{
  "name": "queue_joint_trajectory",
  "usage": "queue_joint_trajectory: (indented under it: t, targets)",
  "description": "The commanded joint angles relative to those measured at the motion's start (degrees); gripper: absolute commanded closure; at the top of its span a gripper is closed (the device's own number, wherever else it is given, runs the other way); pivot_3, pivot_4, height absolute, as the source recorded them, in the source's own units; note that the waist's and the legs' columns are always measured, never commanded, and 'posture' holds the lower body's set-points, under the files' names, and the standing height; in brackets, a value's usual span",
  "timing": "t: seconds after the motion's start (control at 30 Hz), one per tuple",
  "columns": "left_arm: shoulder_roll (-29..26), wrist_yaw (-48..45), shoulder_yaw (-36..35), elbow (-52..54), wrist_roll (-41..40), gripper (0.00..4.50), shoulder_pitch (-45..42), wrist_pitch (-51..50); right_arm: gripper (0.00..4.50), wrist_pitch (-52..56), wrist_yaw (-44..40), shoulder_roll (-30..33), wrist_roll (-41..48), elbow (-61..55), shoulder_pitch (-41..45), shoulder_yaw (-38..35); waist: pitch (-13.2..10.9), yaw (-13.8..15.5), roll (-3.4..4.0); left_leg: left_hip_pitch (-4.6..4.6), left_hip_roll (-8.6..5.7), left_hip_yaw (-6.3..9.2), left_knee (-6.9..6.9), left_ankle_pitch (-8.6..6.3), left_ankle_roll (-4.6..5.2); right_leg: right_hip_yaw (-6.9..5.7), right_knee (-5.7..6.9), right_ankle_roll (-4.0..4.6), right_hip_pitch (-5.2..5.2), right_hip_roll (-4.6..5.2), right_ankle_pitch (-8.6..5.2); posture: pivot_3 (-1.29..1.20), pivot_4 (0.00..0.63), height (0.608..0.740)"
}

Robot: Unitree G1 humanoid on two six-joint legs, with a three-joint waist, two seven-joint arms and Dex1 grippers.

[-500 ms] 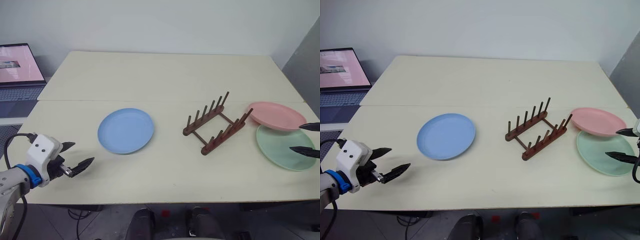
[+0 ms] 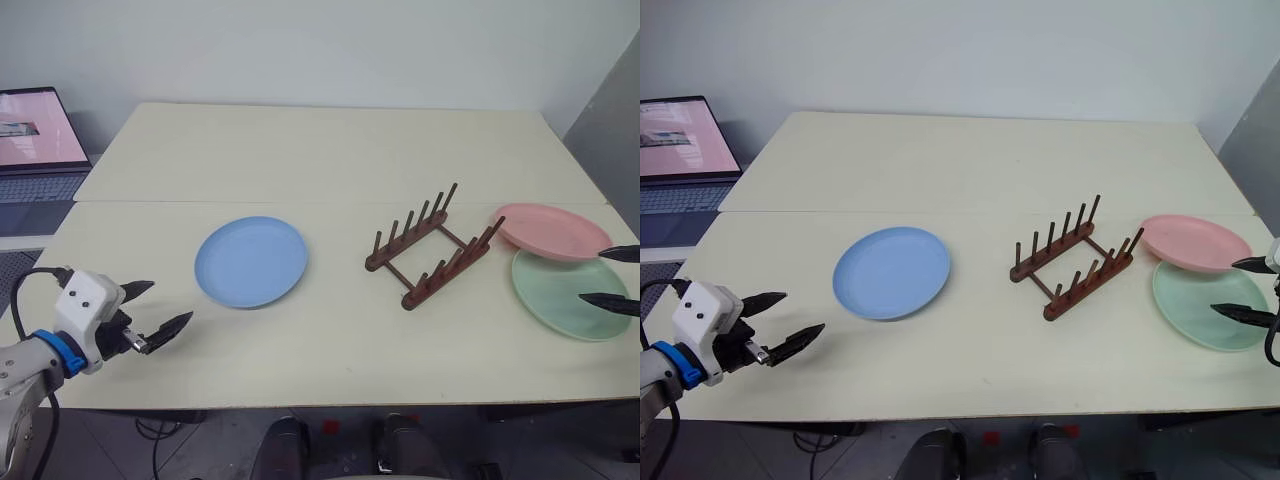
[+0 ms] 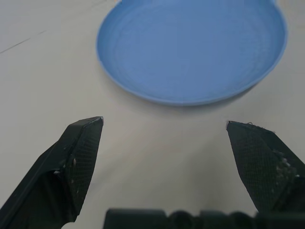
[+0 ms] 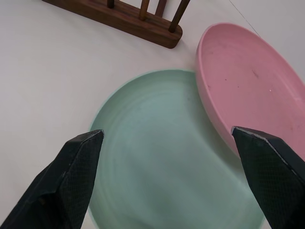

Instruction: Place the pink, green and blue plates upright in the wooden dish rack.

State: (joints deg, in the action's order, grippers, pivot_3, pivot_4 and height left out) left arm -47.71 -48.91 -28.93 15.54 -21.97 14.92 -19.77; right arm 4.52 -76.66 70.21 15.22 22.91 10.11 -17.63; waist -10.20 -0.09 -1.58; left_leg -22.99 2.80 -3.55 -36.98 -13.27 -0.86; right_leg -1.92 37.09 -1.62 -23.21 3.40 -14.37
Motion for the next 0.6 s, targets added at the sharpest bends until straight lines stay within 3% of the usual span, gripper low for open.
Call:
queue_joint_trajectory:
  t: [0.03, 0.37, 0.53, 0.6]
  targets:
    - [0.25, 0.28, -1.73, 1.92, -0.50, 0.00, -0.25, 0.96, 0.01, 0.09, -0.55, 0.76, 0.64, -0.53, 1.17, -0.77, 0.00, 0.00, 0.00, 0.00, 0.00, 0.00, 0.00, 0.00, 0.00, 0.00, 0.00, -0.01, 0.00, -0.02, 0.00, 0.00, 0.150, 0.740]
    - [0.66, -1.04, 0.47, 6.04, -4.64, 0.00, -0.92, -3.36, 0.01, 0.24, -0.41, 0.64, 0.86, -1.49, 0.58, -1.29, 0.00, -0.01, 0.00, 0.00, 0.00, 0.00, -0.01, 0.00, 0.00, 0.01, 0.00, -0.03, 0.01, -0.03, 0.00, 0.00, 0.150, 0.740]
    - [0.83, -0.23, 6.34, 12.49, -6.79, 0.00, -3.21, -7.26, 0.01, 1.87, -0.45, 0.72, 1.91, -3.74, -0.64, -2.69, 0.01, 0.01, 0.01, 0.00, -0.01, 0.00, -0.03, 0.00, 0.00, 0.04, 0.03, -0.17, 0.02, -0.03, 0.09, 0.00, 0.150, 0.740]
    - [1.85, 0.27, 14.61, 16.21, -5.64, 0.00, -6.44, -8.19, 0.01, 4.13, -1.02, 0.86, 3.44, -7.80, -3.14, -4.72, 0.02, 0.10, 0.03, 0.00, -0.05, 0.00, -0.04, 0.00, 0.00, 0.05, 0.02, -0.26, 0.03, -0.06, 0.14, 0.00, 0.150, 0.740]
